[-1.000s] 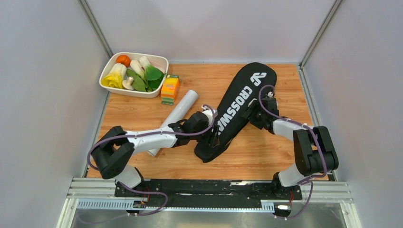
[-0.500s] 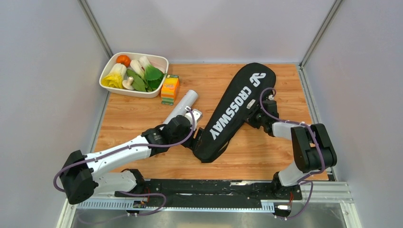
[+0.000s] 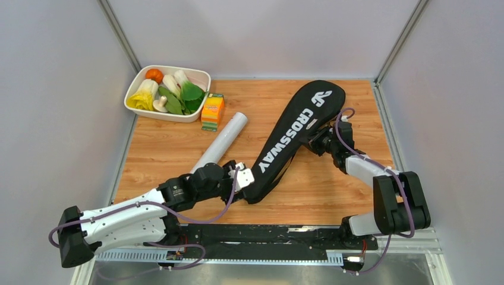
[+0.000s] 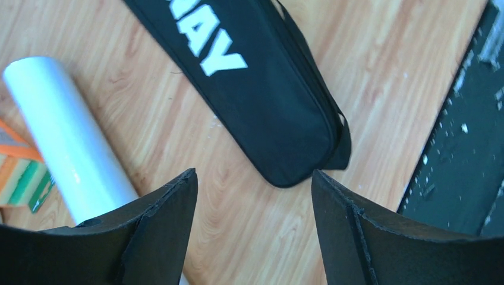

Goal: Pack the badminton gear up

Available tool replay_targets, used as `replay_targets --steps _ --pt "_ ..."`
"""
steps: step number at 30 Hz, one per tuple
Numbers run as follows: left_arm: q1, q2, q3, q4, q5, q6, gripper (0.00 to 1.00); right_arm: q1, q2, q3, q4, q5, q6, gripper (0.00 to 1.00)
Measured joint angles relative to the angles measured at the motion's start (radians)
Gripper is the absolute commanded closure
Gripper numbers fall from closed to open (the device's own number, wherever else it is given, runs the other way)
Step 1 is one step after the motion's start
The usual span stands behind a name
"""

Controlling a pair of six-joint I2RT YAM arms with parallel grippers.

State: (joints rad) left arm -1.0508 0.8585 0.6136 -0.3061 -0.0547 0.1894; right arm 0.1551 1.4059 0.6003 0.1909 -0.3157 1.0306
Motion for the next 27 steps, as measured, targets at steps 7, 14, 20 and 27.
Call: replay_targets --steps 7,14,20,27 --pt "-0.158 -0.049 -0.129 0.092 -0.020 0.027 0.18 -0.002 -0.005 0.034 -0.016 -0.027 0.084 1.00" --pt "-0.378 0.023 -0.247 0.300 -0.231 -0.003 0.18 -0.002 -0.032 0.036 -0.016 -0.035 0.148 1.00" --pt "-0.410 0.110 -0.285 0.420 -0.360 -0.002 0.18 -0.002 -0.044 0.036 -0.015 -0.044 0.180 1.00" --pt "-0.409 0.204 -0.359 0.606 -0.487 -0.008 0.18 -0.002 -0.063 0.036 -0.012 -0.053 0.206 1.00"
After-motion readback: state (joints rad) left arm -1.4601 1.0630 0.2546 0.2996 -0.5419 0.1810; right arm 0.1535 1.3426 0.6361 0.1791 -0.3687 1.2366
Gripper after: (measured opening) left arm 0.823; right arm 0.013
